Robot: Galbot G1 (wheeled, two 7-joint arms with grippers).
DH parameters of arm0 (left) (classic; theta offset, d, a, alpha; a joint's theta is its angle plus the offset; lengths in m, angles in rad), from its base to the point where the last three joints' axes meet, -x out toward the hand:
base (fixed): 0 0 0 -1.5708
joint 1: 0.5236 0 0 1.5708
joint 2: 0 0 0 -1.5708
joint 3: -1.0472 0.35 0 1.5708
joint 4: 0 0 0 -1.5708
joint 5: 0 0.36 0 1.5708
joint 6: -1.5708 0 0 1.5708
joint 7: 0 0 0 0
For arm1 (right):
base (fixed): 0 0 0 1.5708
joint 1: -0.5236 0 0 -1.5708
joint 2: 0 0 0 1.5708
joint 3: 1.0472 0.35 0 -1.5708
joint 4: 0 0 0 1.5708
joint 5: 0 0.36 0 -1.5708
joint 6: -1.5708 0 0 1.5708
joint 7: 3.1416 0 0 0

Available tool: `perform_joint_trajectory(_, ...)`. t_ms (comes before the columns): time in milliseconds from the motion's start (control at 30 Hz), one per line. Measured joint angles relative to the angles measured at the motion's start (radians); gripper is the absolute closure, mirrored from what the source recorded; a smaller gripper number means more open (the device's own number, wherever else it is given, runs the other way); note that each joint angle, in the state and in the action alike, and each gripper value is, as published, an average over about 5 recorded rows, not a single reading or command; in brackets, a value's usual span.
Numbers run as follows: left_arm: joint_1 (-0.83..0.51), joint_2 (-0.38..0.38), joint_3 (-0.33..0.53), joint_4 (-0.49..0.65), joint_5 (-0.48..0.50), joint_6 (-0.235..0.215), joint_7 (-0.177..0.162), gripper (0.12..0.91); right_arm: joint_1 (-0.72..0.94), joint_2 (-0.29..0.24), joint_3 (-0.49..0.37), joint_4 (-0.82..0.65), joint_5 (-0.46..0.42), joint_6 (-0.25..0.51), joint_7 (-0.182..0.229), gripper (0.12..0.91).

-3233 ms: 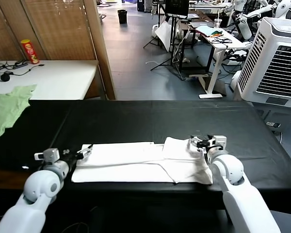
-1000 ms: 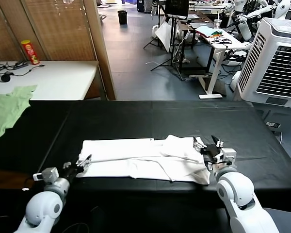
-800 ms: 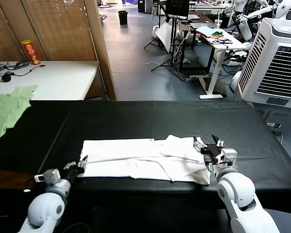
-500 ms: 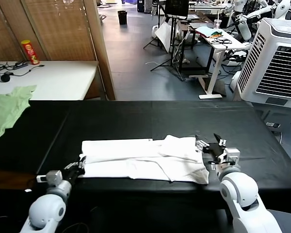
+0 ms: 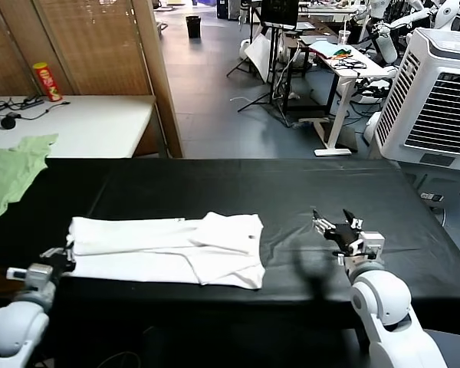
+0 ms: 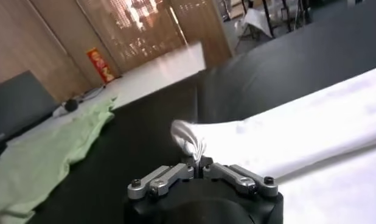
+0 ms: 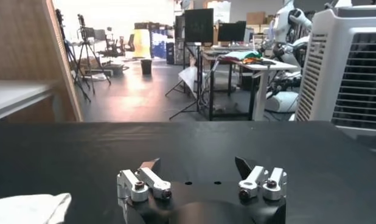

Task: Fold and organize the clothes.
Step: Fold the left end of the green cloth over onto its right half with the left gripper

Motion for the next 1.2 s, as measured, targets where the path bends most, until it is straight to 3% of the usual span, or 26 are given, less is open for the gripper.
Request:
perform_joint_trajectory(167,-0.024,-0.07,0.075,-0.115,-0.053,0.061,-0.04,0.874,-0.015,0.005,0.008,0.0,-0.016,0.0,0.001,0.227)
perform_joint_trajectory(333,-0.055,-0.17,0.205,-0.219,-0.129,0.095,-0.077,0.874,-0.028,0.005,0.016,-0.001,-0.033,0.001,0.001,0.227)
perform_joint_trajectory(633,-0.138,-0.318,0.444,-0.293,-0.256,0.144,-0.148,0.874,-0.044,0.017,0.016,-0.006,-0.062,0.002,0.0,0.227)
perform_joint_trajectory(867,-0.195,-0.405,0.538,-0.271,-0.242,0.133,-0.154,0.874,-0.05,0.027,0.003,-0.008,-0.077,0.003,-0.002,0.227)
perform_joint_trajectory(1200,-0.212,-0.484,0.568,-0.222,-0.203,0.11,-0.148,0.874,-0.049,0.022,-0.008,-0.008,-0.082,0.006,-0.006,0.227)
